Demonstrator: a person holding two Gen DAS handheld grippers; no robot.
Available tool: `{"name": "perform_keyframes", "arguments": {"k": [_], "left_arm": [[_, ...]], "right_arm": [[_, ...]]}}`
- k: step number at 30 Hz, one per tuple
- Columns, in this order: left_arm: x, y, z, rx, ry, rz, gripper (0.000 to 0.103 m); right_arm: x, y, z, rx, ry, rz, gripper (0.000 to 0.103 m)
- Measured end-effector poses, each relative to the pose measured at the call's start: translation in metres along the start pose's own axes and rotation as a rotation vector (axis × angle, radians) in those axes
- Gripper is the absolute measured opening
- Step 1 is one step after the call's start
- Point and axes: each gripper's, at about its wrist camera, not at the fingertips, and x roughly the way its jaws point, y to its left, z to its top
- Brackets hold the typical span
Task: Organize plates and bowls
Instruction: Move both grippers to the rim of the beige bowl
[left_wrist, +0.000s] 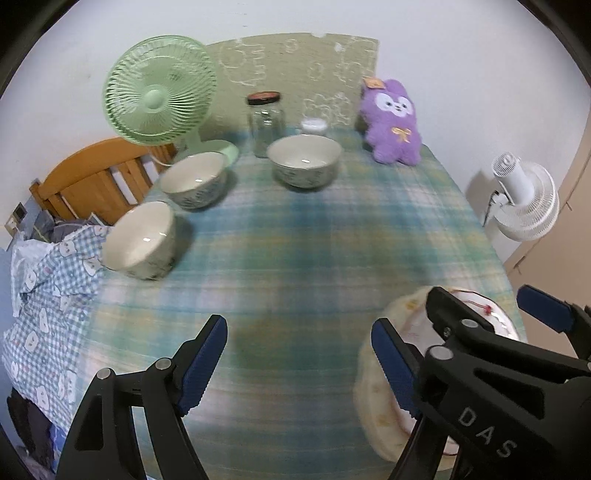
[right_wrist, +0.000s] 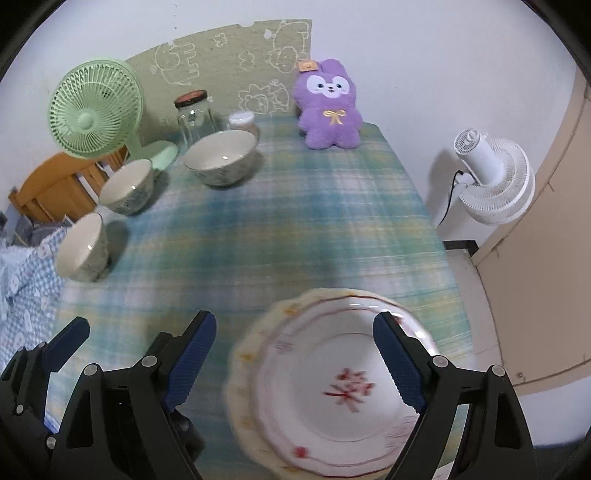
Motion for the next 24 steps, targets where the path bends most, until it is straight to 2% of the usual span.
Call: {"name": "perform_keyframes", "arguments": {"k": [11,17,24], "left_arm": [[0.018,0.098,0.018,0.017,-0.023,0.023,0.073],[0.038,0.144,0.03,0.017,-0.022,0.044,0.069],[0.061,0.188,0.048,0.009,-0.017,0.032,0.067]], "right_arm": [[0.007,0.118,0.015,-0.055,-0.032,0.031,0.085],[0.024,0.166,0.025,-0.031,-0.026,0.053,0.081],[0.046,0.211,0.044,-0.039,-0.024,0.068,0.08]]}}
